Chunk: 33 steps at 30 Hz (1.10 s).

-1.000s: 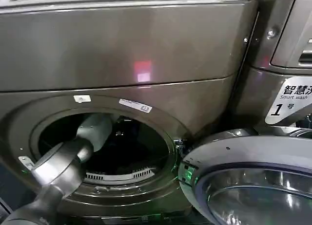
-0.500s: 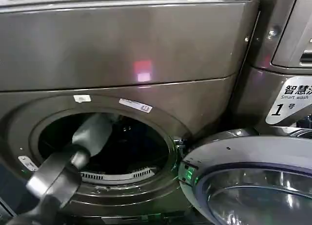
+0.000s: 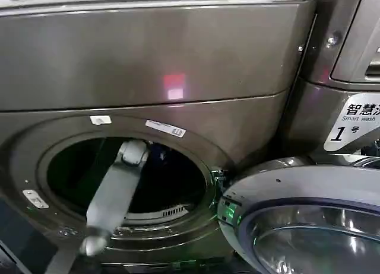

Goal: Grasp the clothes from the dryer.

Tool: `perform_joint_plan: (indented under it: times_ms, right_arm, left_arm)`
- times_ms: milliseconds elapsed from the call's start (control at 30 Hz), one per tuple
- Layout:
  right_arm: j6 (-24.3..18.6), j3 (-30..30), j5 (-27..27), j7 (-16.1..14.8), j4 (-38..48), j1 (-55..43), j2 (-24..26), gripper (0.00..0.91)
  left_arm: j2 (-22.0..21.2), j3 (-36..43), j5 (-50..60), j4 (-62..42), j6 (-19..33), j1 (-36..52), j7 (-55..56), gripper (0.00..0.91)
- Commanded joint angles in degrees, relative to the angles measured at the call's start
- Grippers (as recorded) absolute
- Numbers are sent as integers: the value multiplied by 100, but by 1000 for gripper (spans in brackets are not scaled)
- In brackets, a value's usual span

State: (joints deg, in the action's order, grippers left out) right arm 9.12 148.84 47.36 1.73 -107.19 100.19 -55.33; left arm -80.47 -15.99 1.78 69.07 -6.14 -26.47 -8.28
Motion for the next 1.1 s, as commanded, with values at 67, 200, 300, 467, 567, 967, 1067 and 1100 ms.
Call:
perform_joint_plan:
  times_ms: [67, 200, 300, 467, 567, 967, 1067, 1100]
  right_arm:
    - [33, -86, -199, -73, -33, -23, -18, 907]
    - [23, -88, -208, -68, -39, -68, 25, 907]
    - [-7, -157, -208, -57, 25, -98, 87, 907]
    - [-112, -164, -134, -98, 26, -102, 80, 907]
    - [-120, -154, -117, -95, 42, -105, 83, 907]
    - [-13, -71, -137, -82, 48, -133, 91, 907]
    - [18, -3, -137, -85, 59, -85, 104, 907]
    - [26, 17, -135, -85, 62, -71, 101, 907]
  left_arm:
    - [-362, -974, -363, 2331, 954, -1954, 1693, 0]
    - [-618, -1150, -51, 3039, 843, -2867, 1930, 0]
    - [-736, -1075, 65, 3158, 778, -3074, 1907, 0]
    - [-747, -1071, 146, 3111, 739, -2994, 1973, 0]
    - [-710, -1058, 117, 2889, 723, -2791, 1971, 0]
    - [-412, -825, -157, 1996, 542, -1793, 1913, 0]
    - [-396, -817, -195, 1922, 539, -1730, 1909, 0]
    - [-400, -813, -193, 1911, 540, -1719, 1908, 0]
